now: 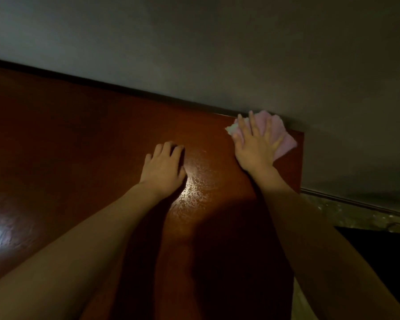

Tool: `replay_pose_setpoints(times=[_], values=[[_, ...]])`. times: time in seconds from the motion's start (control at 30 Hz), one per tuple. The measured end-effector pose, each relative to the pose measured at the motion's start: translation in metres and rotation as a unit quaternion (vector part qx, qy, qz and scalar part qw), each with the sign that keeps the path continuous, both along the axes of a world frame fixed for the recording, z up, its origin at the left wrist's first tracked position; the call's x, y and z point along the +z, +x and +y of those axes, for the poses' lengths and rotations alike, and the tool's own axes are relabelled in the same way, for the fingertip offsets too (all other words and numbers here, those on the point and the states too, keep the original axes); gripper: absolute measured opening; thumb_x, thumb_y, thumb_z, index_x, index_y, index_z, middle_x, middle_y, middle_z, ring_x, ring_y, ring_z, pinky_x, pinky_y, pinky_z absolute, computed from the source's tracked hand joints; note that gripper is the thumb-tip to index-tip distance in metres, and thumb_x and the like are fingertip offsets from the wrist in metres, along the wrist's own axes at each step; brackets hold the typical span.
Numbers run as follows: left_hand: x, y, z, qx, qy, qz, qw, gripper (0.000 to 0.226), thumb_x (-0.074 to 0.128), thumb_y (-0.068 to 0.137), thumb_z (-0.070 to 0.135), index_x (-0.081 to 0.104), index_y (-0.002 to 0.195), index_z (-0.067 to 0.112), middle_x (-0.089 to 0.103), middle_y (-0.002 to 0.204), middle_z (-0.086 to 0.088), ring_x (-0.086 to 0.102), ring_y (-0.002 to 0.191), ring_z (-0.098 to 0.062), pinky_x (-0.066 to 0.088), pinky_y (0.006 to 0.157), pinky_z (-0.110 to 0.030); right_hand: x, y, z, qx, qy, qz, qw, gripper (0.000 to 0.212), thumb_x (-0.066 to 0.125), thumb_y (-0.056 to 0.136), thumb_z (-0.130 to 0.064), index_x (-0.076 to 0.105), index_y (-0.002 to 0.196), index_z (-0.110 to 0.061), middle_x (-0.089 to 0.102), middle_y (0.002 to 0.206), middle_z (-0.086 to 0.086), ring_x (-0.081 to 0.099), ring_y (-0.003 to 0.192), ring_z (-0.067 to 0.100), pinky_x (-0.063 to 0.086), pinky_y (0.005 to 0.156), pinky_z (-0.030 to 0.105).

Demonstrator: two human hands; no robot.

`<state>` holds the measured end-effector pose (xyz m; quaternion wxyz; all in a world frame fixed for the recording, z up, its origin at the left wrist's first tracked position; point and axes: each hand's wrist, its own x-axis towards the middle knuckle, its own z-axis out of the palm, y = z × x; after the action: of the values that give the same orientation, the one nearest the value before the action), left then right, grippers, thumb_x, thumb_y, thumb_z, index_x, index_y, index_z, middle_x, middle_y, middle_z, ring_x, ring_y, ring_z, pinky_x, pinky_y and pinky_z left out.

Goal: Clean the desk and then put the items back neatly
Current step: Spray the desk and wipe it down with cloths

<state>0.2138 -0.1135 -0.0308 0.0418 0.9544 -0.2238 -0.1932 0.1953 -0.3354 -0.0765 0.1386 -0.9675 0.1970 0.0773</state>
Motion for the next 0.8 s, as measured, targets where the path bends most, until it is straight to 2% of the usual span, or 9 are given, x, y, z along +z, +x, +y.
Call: replay_pose_setpoints(times=[0.17, 0.3, 0.37, 0.4, 0.47, 0.53, 0.63, 0.7, 0.8], values=[[0.001, -0.013, 0.014, 0.013, 0.013, 0.003, 1.0, 0.059, 0.045, 0.093, 0.033, 0.025, 0.147, 0.018, 0.025, 0.148, -0.005, 0.025, 0.135, -0.024, 0.029, 0.105, -0.043, 0.004, 0.019, 0.073, 0.164, -0.007, -0.013, 0.986, 0.052, 0.018, 0.101, -0.047, 0.009, 0.151, -0.036, 0.0, 0.16, -0.009, -0.012, 0.146, 0.028, -0.01, 0.107, 0.066], [0.012, -0.018, 0.024, 0.027, 0.035, -0.005, 0.999, 0.055, 0.044, 0.094, 0.033, 0.028, 0.144, 0.018, 0.027, 0.147, -0.006, 0.025, 0.135, -0.024, 0.03, 0.105, -0.043, -0.002, -0.017, 0.099, 0.26, -0.034, -0.015, 0.965, 0.053, 0.015, 0.099, -0.052, 0.009, 0.15, -0.038, 0.004, 0.16, -0.008, -0.014, 0.145, 0.03, -0.019, 0.104, 0.063], [0.017, -0.021, 0.027, 0.032, 0.043, -0.006, 0.999, 0.055, 0.043, 0.095, 0.034, 0.027, 0.145, 0.018, 0.027, 0.148, -0.006, 0.025, 0.136, -0.024, 0.03, 0.107, -0.044, -0.005, -0.042, 0.102, 0.278, -0.028, -0.025, 0.96, 0.055, 0.013, 0.097, -0.053, 0.016, 0.149, -0.038, 0.011, 0.159, -0.007, -0.014, 0.143, 0.029, -0.022, 0.104, 0.061], [0.02, -0.024, 0.028, 0.032, 0.045, -0.005, 0.998, 0.055, 0.043, 0.095, 0.034, 0.027, 0.145, 0.018, 0.027, 0.148, -0.006, 0.024, 0.137, -0.024, 0.029, 0.107, -0.044, -0.006, -0.054, 0.103, 0.281, -0.029, -0.027, 0.959, 0.055, 0.016, 0.096, -0.052, 0.022, 0.148, -0.037, 0.018, 0.158, -0.006, -0.009, 0.143, 0.029, -0.021, 0.106, 0.061], [0.024, -0.032, 0.031, 0.034, 0.05, -0.004, 0.998, 0.055, 0.044, 0.095, 0.035, 0.027, 0.145, 0.019, 0.025, 0.149, -0.006, 0.023, 0.138, -0.024, 0.027, 0.109, -0.044, -0.005, -0.079, 0.103, 0.273, -0.033, -0.027, 0.961, 0.051, 0.025, 0.095, -0.051, 0.039, 0.142, -0.036, 0.038, 0.15, -0.004, 0.012, 0.142, 0.031, -0.006, 0.109, 0.061], [0.028, -0.045, 0.035, 0.044, 0.053, 0.003, 0.998, 0.055, 0.043, 0.095, 0.035, 0.026, 0.145, 0.02, 0.024, 0.149, -0.006, 0.021, 0.139, -0.024, 0.026, 0.111, -0.043, -0.003, -0.104, 0.102, 0.256, -0.028, -0.027, 0.966, 0.049, 0.03, 0.093, -0.051, 0.047, 0.137, -0.036, 0.045, 0.145, -0.004, 0.027, 0.139, 0.033, 0.003, 0.109, 0.06], [0.033, -0.069, 0.049, 0.057, 0.06, 0.018, 0.996, 0.054, 0.041, 0.096, 0.035, 0.025, 0.145, 0.019, 0.024, 0.148, -0.006, 0.022, 0.138, -0.024, 0.026, 0.111, -0.043, -0.001, -0.143, 0.105, 0.243, -0.027, -0.019, 0.969, 0.049, 0.03, 0.094, -0.051, 0.046, 0.138, -0.036, 0.043, 0.147, -0.004, 0.028, 0.14, 0.033, 0.002, 0.11, 0.057], [0.034, -0.082, 0.062, 0.064, 0.067, 0.033, 0.995, 0.053, 0.04, 0.096, 0.035, 0.025, 0.145, 0.019, 0.025, 0.148, -0.006, 0.022, 0.138, -0.024, 0.026, 0.111, -0.043, 0.003, -0.158, 0.106, 0.224, -0.022, -0.011, 0.974, 0.049, 0.024, 0.097, -0.052, 0.041, 0.141, -0.035, 0.035, 0.15, -0.001, 0.022, 0.141, 0.03, 0.009, 0.109, 0.058], [0.037, -0.094, 0.089, 0.081, 0.069, 0.037, 0.994, 0.052, 0.039, 0.096, 0.036, 0.026, 0.144, 0.018, 0.025, 0.148, -0.005, 0.023, 0.137, -0.023, 0.026, 0.11, -0.043, 0.005, -0.152, 0.106, 0.145, -0.007, 0.026, 0.989, 0.065, 0.004, 0.094, -0.062, 0.016, 0.149, -0.031, 0.003, 0.155, 0.003, 0.002, 0.145, 0.027, 0.004, 0.113, 0.06]])
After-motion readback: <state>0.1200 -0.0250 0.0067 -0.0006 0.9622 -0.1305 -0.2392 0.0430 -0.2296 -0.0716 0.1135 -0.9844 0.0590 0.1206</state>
